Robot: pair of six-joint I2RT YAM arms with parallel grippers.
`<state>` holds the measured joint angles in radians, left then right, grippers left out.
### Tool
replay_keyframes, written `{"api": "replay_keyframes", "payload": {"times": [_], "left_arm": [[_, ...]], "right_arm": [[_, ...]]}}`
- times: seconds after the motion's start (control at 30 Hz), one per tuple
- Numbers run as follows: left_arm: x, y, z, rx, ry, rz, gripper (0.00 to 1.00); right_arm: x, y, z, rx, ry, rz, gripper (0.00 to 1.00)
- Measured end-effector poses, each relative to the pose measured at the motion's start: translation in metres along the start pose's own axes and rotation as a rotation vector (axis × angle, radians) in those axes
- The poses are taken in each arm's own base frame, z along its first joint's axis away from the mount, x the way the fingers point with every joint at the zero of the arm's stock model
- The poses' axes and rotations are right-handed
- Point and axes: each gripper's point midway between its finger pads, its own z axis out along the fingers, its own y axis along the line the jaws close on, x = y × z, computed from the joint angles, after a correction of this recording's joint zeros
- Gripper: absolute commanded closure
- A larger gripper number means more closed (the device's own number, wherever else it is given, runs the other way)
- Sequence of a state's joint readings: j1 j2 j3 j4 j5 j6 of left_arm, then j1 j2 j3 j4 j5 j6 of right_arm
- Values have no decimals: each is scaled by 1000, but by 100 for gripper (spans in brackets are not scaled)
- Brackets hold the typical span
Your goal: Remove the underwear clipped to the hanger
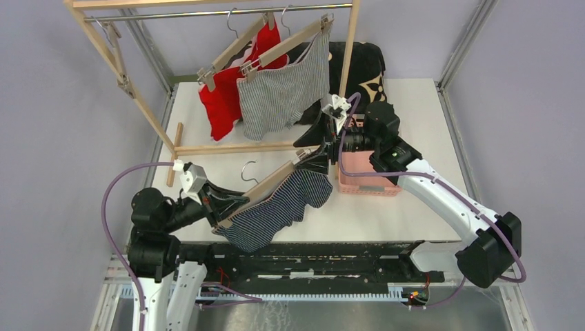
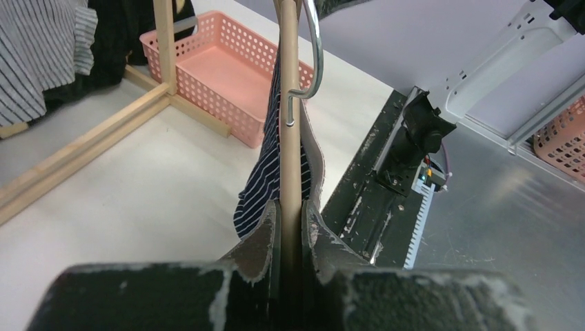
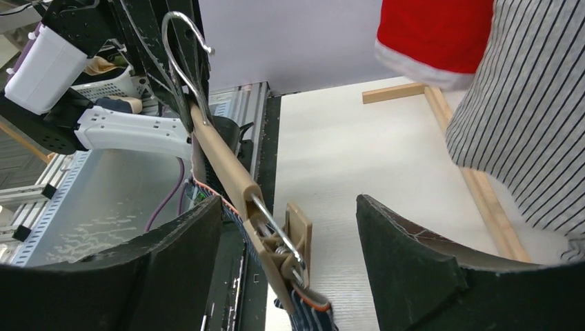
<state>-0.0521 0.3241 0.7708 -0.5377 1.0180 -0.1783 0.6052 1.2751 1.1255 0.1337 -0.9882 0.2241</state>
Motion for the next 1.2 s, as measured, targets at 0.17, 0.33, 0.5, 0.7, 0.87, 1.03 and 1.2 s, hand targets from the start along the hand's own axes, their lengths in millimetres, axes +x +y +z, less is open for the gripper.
{"api": "replay_keyframes", "payload": {"times": [0.17, 0.33, 0.5, 0.7, 0.87, 1.03, 1.2], "left_arm": [[-11, 6, 2, -28, -18, 19, 97], [-15, 14, 5, -46, -20, 17, 97], [-17, 15, 6, -46, -23, 22, 97], [-24, 15, 7, -40, -44, 31, 97], [-30, 18, 11, -35, -58, 32, 97], [-31, 20, 12, -34, -63, 31, 97], [-29, 21, 14, -27, -64, 23, 97]], "right_arm": [[3, -2, 2, -5, 6, 14, 27], [2, -2, 2, -6, 3, 5, 23], [2, -2, 2, -6, 2, -2, 29], [-10, -2, 3, -9, -22, -24, 35], [-17, -4, 5, -14, -43, -40, 36], [-27, -10, 12, -22, -61, -39, 41], [-34, -12, 16, -55, -72, -33, 99]]}}
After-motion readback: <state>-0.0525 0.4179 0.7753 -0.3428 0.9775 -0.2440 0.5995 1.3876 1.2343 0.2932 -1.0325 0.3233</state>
